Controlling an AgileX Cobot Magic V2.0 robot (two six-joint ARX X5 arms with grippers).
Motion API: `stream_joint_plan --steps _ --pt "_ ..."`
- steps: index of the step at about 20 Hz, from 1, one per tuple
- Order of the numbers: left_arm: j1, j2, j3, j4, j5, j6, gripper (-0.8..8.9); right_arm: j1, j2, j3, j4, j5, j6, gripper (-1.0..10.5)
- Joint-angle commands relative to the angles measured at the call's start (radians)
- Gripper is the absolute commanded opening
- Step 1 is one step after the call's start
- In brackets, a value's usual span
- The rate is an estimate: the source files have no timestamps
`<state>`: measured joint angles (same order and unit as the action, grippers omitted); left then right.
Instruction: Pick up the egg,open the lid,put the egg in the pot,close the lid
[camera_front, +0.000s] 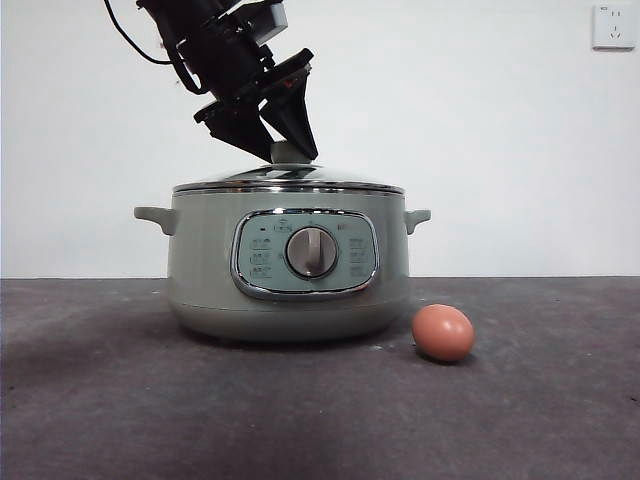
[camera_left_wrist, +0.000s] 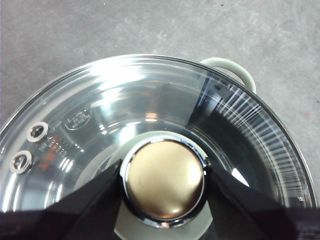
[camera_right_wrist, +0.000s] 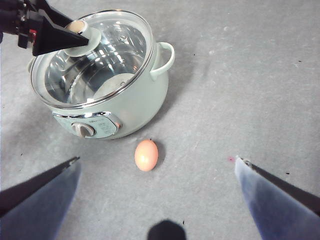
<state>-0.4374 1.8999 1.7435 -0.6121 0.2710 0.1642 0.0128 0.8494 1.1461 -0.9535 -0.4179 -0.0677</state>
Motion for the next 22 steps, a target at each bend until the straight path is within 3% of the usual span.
stream_joint_plan --steps 1,9,14,22 --pt "0.001 -0.002 -0.001 -0.001 -0.002 -0.008 -0.08 0.001 0.000 0.003 0.003 -0.001 0.004 6.3" --pt "0.014 -0.146 -0.001 0.016 -0.003 -0.003 -0.08 0.001 0.025 0.003 0.004 -0.002 0.004 6.3" --pt "0.058 -0.327 -0.001 -0.028 -0.003 -0.003 -0.08 0.008 0.064 0.003 0.014 -0.002 0.008 6.3" --pt "0.203 -0.657 -0.001 -0.231 -0.003 -0.003 -0.08 0.204 0.296 0.003 0.098 0.055 0.012 6.3"
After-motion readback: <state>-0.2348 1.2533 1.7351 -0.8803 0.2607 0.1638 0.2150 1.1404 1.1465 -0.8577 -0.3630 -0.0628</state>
